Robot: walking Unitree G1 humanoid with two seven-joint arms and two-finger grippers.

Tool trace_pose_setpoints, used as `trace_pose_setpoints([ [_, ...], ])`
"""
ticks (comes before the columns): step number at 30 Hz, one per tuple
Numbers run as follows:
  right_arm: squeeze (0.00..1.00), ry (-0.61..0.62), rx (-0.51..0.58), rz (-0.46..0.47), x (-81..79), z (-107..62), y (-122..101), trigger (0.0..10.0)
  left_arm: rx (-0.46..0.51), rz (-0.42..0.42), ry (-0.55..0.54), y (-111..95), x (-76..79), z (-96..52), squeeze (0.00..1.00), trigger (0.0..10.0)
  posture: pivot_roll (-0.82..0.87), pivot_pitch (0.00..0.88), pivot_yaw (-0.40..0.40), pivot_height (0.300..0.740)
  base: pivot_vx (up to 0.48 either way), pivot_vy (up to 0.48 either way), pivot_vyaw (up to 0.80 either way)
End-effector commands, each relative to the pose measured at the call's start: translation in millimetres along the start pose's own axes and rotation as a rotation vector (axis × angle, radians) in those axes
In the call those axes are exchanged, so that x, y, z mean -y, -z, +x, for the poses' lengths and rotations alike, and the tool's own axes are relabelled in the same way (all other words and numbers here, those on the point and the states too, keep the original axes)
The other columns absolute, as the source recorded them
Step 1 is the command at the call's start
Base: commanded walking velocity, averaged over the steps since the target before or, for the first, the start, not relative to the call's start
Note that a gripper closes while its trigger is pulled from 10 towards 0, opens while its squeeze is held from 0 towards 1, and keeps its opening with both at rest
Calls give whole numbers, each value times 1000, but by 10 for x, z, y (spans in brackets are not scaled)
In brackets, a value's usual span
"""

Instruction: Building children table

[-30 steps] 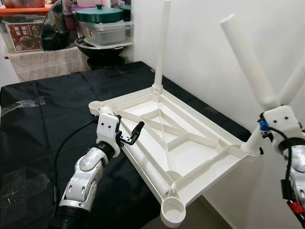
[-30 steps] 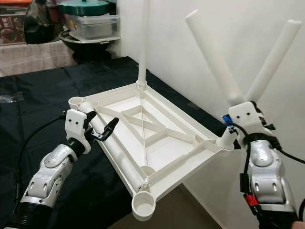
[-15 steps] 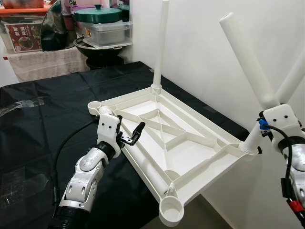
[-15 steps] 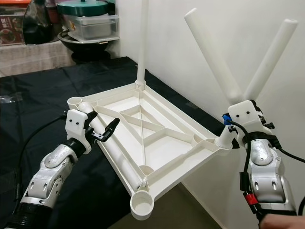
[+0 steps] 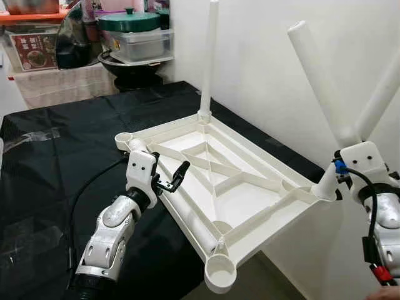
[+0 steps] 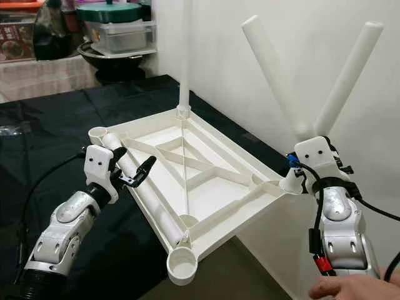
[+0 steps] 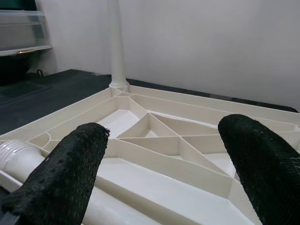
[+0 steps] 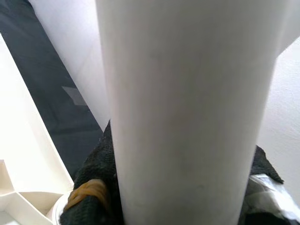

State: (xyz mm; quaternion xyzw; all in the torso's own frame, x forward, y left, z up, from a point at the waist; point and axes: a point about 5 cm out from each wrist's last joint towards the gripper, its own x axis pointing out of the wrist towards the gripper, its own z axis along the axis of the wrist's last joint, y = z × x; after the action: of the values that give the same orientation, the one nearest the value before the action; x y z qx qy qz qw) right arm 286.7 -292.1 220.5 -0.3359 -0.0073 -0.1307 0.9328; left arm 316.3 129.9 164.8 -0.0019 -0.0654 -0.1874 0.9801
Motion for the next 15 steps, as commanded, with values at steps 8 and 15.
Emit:
trace_pose_setpoints([
  [8, 0, 9, 39, 14, -24, 31, -86, 10000, -16, 13, 0, -6, -31, -6, 0, 10000, 28, 0, -71, 740, 0, 0, 0],
  [15, 0, 7, 35, 12, -14, 29, -68, 10000, -17, 11, -5, -9, -35, -18, 0, 10000, 25, 0, -75, 740, 0, 0, 0],
])
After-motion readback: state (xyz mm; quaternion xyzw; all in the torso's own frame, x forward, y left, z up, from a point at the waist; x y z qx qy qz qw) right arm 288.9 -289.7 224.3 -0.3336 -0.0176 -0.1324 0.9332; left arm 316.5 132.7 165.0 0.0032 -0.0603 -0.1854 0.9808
